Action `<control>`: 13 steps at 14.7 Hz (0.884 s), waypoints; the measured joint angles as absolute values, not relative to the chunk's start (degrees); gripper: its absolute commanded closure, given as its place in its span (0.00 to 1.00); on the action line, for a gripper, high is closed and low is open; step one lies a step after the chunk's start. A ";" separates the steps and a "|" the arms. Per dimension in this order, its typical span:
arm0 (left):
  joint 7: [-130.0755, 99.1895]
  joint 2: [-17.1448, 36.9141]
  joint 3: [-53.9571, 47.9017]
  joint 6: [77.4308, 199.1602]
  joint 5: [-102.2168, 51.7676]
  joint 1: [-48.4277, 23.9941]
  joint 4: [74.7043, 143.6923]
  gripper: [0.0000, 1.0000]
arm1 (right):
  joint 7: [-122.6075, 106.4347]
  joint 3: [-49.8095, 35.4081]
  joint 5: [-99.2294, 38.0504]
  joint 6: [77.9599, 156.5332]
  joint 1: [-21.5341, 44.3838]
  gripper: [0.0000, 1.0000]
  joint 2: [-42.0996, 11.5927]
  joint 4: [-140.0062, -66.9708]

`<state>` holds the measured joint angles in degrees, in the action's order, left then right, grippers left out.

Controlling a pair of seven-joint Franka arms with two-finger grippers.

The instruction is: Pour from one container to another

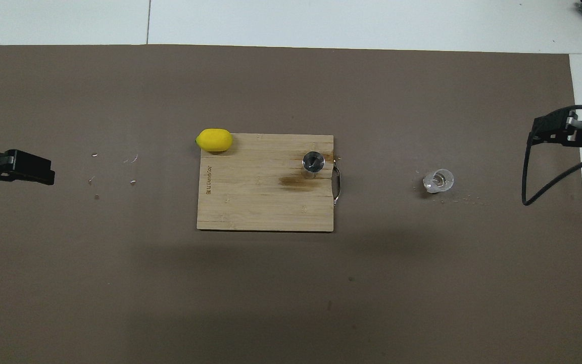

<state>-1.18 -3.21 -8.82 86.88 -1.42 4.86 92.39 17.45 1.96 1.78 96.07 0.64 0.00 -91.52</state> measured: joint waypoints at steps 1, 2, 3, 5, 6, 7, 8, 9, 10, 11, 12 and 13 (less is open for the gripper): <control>-1.18 -3.21 -8.82 86.88 -1.42 4.85 92.39 0.00 | 16.86 1.86 1.78 94.50 0.69 0.00 -0.51 -90.41; -1.18 -3.21 -8.82 86.88 -1.42 4.86 92.39 0.00 | 16.01 1.75 1.78 93.11 0.87 0.00 -0.68 -90.02; -1.18 -3.21 -8.82 86.88 -1.42 4.85 92.39 0.00 | 15.10 1.70 1.78 91.49 1.12 0.00 -0.58 -90.01; -1.18 -3.21 -8.82 86.88 -1.42 4.85 92.39 0.00 | 12.41 1.59 1.78 88.75 1.16 0.00 -0.08 -90.30; -1.18 -3.21 -8.82 86.88 -1.42 4.86 92.39 0.00 | 11.47 1.63 1.78 88.13 1.09 0.00 0.28 -90.69; -1.18 -3.21 -8.82 86.88 -1.42 4.85 92.39 0.00 | 11.06 1.64 1.76 87.92 1.07 0.00 0.60 -91.14; -1.18 -3.21 -8.82 86.88 -1.42 4.85 92.39 0.00 | 10.97 1.63 1.61 87.92 1.07 0.00 0.89 -91.61; -1.18 -3.21 -8.82 86.88 -1.42 4.85 92.39 0.00 | 10.91 1.63 1.34 87.92 1.08 0.00 1.06 -91.95; -1.18 -3.21 -8.82 86.88 -1.42 4.86 92.39 0.00 | 10.75 1.62 1.21 87.95 1.08 0.00 1.10 -92.09; -1.18 -3.21 -8.82 86.88 -1.42 4.85 92.39 0.00 | 10.55 1.61 1.18 88.04 1.09 0.00 1.10 -92.13; -1.18 -3.21 -8.82 86.88 -1.42 4.86 92.39 0.00 | 10.38 1.58 1.15 88.14 1.15 0.00 1.10 -92.13; -1.18 -3.21 -8.82 86.88 -1.42 4.85 92.39 0.00 | 10.27 1.47 1.13 88.16 1.23 0.00 1.10 -92.13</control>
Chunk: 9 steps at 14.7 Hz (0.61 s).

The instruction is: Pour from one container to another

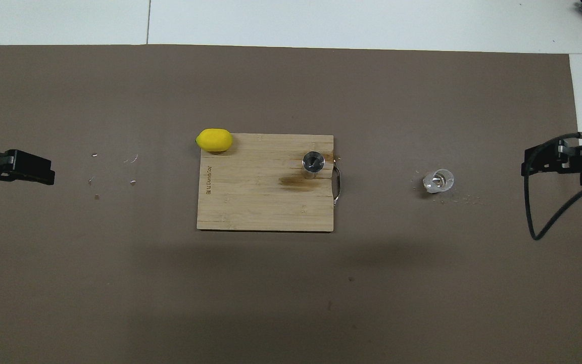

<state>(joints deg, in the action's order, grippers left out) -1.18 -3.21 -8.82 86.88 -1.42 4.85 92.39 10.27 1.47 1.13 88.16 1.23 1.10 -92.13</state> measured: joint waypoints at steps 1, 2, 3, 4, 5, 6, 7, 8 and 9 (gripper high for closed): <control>-1.18 -3.21 -8.82 86.88 -1.42 4.85 92.39 0.00 | 10.26 1.30 1.13 88.17 1.33 0.00 1.10 -92.13; -1.18 -3.21 -8.82 86.88 -1.42 4.86 92.39 0.00 | 10.26 1.14 1.13 88.18 1.43 0.00 1.10 -92.13; -1.18 -3.21 -8.82 86.88 -1.42 4.86 92.39 0.00 | 10.26 1.06 1.12 88.18 1.56 0.00 1.11 -92.13; -1.18 -3.21 -8.82 86.88 -1.42 4.86 92.39 0.00 | 10.26 1.06 1.12 88.18 1.78 0.00 1.11 -92.13; -1.18 -3.21 -8.82 86.88 -1.42 4.85 92.39 0.00 | 10.26 1.04 1.12 88.18 1.98 0.00 1.11 -92.13; -1.18 -3.21 -8.82 86.88 -1.42 4.85 92.39 0.00 | 10.26 1.03 1.12 88.18 2.09 0.00 1.11 -92.13; -1.18 -3.21 -8.82 86.88 -1.42 4.85 92.39 0.00 | 10.26 1.03 1.12 88.18 2.11 0.00 1.11 -92.13; -1.18 -3.21 -8.82 86.88 -1.42 4.85 92.39 0.00 | 10.26 1.03 1.12 88.18 2.11 0.00 1.11 -92.14; -1.18 -3.21 -8.82 86.88 -1.42 4.85 92.39 0.00 | 10.26 1.03 1.12 88.18 2.11 0.00 1.11 -92.14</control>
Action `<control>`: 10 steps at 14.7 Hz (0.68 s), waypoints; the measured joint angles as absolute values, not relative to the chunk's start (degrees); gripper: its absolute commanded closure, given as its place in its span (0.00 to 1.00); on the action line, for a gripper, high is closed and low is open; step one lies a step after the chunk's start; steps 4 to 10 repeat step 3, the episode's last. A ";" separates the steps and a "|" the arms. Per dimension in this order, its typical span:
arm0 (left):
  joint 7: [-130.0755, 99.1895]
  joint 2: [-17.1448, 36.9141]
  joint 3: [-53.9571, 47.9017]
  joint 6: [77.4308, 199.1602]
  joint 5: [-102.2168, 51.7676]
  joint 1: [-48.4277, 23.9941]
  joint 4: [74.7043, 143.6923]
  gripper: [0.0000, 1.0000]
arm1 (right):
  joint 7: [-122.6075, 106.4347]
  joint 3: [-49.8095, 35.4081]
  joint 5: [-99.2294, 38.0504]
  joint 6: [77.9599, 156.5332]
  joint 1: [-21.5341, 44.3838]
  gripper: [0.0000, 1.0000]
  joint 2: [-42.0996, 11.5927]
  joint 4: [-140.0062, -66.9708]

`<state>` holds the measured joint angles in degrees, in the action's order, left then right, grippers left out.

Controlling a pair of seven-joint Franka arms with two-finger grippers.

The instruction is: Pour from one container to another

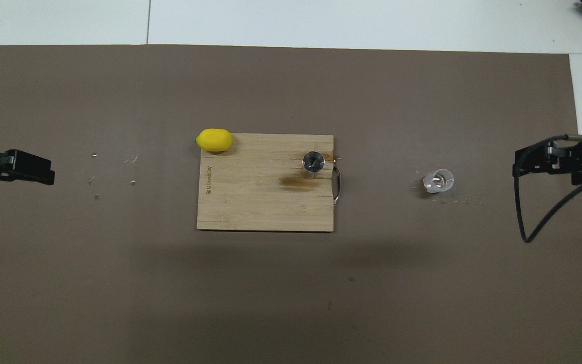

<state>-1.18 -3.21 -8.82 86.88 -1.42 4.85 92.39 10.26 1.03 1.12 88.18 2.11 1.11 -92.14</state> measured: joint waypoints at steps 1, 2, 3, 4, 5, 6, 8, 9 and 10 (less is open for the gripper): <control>-1.18 -3.21 -8.82 86.88 -1.42 4.85 92.39 0.00 | 10.26 1.03 1.12 88.18 2.11 0.00 1.11 -92.14; -1.18 -3.21 -8.82 86.88 -1.42 4.86 92.39 0.00 | 10.26 1.03 1.12 88.18 2.11 0.00 1.11 -92.14; -1.18 -3.21 -8.82 86.88 -1.42 4.85 92.39 0.00 | 10.26 1.03 1.12 88.18 2.11 0.00 1.11 -92.15; -1.18 -3.21 -8.82 86.88 -1.42 4.85 92.39 0.00 | 10.26 1.03 1.12 88.18 2.11 0.00 1.11 -92.15; -1.18 -3.21 -8.82 86.88 -1.42 4.85 92.39 0.00 | 10.26 1.03 1.12 88.18 2.11 0.00 1.11 -92.15; -1.18 -3.21 -8.82 86.88 -1.42 4.85 92.39 0.00 | 10.26 1.03 1.12 88.18 2.11 0.00 1.11 -92.15; -1.18 -3.21 -8.82 86.88 -1.42 4.85 92.39 0.00 | 10.26 1.03 1.12 88.18 2.11 0.00 1.11 -92.15; -1.18 -3.21 -8.82 86.88 -1.42 4.85 92.39 0.00 | 10.26 1.03 1.12 88.18 2.11 0.00 1.11 -92.15; -1.18 -3.21 -8.82 86.88 -1.42 4.85 92.39 0.00 | 10.26 1.03 1.12 88.18 2.11 0.00 1.11 -92.15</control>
